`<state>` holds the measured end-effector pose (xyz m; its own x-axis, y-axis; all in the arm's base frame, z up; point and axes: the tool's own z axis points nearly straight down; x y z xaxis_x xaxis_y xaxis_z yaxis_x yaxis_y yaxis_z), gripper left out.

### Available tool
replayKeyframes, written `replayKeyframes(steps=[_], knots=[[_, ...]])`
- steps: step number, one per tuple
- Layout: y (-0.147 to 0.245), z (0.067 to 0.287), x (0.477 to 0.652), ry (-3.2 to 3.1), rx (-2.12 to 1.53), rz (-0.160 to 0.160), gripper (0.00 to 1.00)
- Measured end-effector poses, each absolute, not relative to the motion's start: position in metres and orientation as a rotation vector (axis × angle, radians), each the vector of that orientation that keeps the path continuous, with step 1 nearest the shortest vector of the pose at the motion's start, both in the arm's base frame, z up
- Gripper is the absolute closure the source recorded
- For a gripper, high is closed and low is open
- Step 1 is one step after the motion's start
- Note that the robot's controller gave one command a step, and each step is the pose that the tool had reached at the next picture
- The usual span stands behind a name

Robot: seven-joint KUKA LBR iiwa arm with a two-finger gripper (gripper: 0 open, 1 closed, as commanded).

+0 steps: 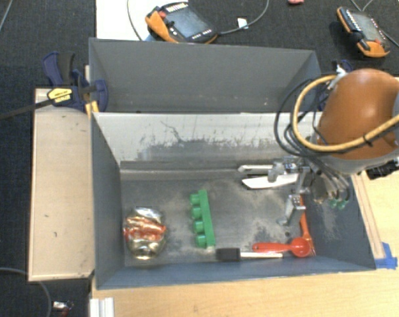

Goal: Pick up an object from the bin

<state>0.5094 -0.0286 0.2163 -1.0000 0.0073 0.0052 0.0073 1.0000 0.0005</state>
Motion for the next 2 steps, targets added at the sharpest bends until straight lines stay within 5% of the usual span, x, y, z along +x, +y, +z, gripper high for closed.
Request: replayKeyframes(steps=[1, 2], knots=[[-0.029, 0.221, 0.511, -3.145, -0.009, 0.0, 0.0], [-0.073, 0.109, 0.572, -3.136, 0.293, 0.003, 0.0]])
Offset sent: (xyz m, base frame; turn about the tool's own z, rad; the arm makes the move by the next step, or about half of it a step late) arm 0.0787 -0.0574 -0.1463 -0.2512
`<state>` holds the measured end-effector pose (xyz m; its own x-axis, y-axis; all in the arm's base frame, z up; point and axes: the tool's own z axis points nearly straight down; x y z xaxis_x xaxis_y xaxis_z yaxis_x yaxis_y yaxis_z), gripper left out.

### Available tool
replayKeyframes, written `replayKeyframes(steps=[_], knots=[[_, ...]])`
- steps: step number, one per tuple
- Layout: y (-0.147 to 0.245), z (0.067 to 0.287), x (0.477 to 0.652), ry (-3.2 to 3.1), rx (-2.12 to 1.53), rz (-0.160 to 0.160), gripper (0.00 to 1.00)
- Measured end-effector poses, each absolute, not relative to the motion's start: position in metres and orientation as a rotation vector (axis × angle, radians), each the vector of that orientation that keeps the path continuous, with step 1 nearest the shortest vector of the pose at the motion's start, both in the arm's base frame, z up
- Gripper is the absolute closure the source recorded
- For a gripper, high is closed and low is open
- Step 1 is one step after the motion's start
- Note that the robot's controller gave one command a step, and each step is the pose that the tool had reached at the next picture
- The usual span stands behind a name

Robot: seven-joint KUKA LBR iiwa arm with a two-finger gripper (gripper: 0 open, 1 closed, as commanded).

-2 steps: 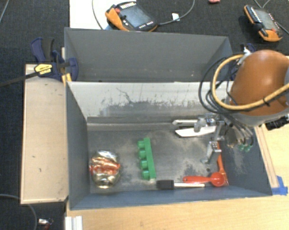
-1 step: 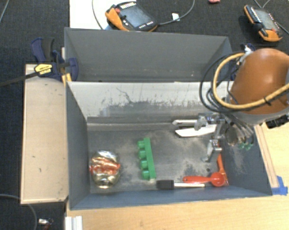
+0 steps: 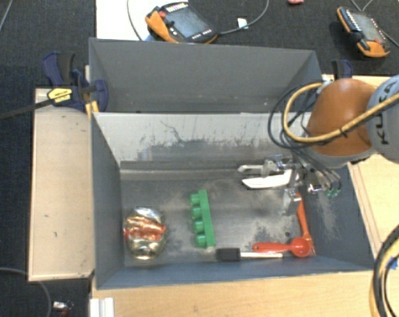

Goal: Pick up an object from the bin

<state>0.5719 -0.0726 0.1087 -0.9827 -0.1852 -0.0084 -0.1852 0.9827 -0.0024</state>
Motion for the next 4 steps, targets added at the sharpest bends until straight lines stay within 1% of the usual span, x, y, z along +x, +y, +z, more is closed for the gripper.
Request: replayKeyframes(steps=[1, 2, 3, 4], knots=[[-0.074, 0.151, 0.483, 3.032, -0.784, -0.005, 0.0], [-0.093, 0.099, 0.589, 3.093, -0.479, -0.002, 0.0], [-0.069, 0.078, 0.492, 2.802, -1.351, -0.02, 0.0], [-0.087, 0.068, 0.568, 3.174, -0.58, 0.045, 1.0]])
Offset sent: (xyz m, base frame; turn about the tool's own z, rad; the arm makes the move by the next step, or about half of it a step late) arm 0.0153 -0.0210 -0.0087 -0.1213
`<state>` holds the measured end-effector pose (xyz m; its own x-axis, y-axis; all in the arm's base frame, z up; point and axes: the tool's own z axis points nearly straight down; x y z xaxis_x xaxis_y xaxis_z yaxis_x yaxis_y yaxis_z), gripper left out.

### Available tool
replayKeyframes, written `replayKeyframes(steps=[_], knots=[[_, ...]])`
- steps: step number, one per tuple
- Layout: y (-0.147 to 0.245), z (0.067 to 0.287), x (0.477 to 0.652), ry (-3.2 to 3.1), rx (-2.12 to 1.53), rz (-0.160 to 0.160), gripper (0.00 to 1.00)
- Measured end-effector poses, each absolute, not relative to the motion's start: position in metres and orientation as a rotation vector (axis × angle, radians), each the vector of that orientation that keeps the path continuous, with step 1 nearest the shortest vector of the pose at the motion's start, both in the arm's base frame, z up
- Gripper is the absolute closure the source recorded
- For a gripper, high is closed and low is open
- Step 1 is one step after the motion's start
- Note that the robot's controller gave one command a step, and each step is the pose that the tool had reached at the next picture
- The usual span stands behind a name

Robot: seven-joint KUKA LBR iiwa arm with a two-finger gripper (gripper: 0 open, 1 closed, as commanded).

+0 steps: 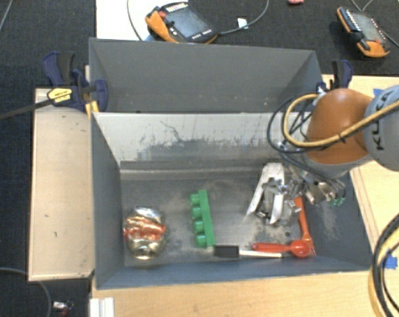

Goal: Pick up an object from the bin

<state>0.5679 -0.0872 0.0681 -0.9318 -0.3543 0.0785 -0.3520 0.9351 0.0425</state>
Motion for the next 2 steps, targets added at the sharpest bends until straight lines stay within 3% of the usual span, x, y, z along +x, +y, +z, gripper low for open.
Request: replayKeyframes(steps=[1, 2], knots=[[-0.087, 0.068, 0.568, -3.007, 0.55, -0.042, 1.0], [-0.086, 0.084, 0.563, -3.001, 0.551, -0.045, 1.0]])
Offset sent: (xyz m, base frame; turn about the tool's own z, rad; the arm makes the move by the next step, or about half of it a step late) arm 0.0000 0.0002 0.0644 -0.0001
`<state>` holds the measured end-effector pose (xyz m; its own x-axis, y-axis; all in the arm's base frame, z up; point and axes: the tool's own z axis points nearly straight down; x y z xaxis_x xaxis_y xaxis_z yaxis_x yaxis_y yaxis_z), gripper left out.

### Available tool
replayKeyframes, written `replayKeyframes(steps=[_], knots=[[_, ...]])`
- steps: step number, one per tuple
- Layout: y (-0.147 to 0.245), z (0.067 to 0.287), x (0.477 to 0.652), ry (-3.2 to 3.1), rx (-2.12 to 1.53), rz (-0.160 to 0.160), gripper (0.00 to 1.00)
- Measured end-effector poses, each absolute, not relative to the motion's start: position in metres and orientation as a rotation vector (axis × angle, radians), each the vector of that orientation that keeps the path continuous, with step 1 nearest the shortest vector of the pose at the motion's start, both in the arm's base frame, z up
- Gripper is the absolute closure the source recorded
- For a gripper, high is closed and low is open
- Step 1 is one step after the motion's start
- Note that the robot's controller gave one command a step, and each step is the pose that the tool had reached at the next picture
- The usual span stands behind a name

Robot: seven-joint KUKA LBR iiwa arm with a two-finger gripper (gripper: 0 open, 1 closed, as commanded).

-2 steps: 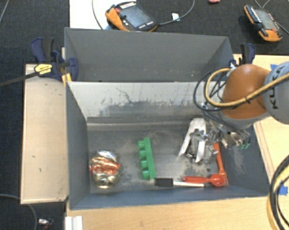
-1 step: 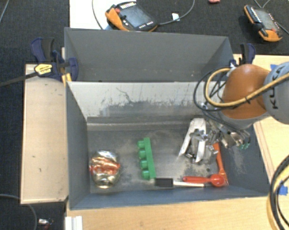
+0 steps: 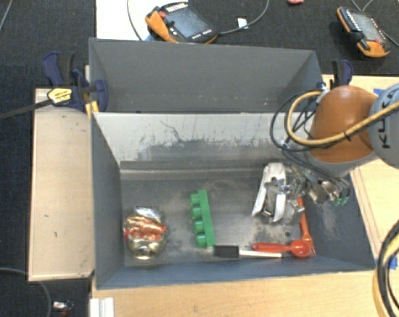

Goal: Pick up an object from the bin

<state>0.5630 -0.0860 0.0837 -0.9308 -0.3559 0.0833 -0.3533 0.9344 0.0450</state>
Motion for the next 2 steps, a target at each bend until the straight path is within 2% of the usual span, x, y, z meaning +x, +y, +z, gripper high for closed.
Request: replayKeyframes(steps=[2], knots=[[-0.084, 0.126, 0.562, -2.989, 0.545, -0.053, 1.0]])
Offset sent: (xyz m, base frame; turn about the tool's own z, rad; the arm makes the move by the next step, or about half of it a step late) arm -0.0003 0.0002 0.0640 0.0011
